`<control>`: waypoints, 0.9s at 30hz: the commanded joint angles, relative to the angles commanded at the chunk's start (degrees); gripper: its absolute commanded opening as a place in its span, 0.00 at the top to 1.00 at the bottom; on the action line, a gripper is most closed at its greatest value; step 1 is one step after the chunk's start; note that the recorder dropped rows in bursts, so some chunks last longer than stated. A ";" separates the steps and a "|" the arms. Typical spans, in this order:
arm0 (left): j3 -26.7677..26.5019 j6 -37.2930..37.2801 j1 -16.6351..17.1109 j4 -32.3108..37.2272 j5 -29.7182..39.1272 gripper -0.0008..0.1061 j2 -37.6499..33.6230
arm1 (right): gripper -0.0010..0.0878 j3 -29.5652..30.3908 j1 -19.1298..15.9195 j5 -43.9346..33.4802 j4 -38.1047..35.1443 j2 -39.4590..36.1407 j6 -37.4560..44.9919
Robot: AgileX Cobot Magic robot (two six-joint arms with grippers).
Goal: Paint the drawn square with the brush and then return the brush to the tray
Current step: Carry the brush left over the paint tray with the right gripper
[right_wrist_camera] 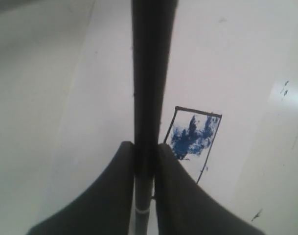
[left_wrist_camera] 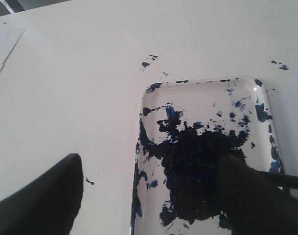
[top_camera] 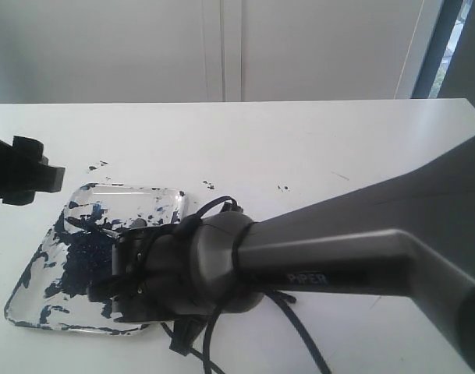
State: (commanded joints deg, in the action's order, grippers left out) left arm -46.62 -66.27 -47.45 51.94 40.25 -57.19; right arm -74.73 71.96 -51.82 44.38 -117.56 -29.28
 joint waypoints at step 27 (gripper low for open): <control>0.03 4.03 0.00 -4.00 -1.16 0.26 0.51 | 0.38 4.70 0.00 -1.17 -2.54 10.05 -1.82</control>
State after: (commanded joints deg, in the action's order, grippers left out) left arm -46.58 -62.24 -47.45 47.94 39.10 -56.67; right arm -70.03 71.96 -52.99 41.84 -107.51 -31.10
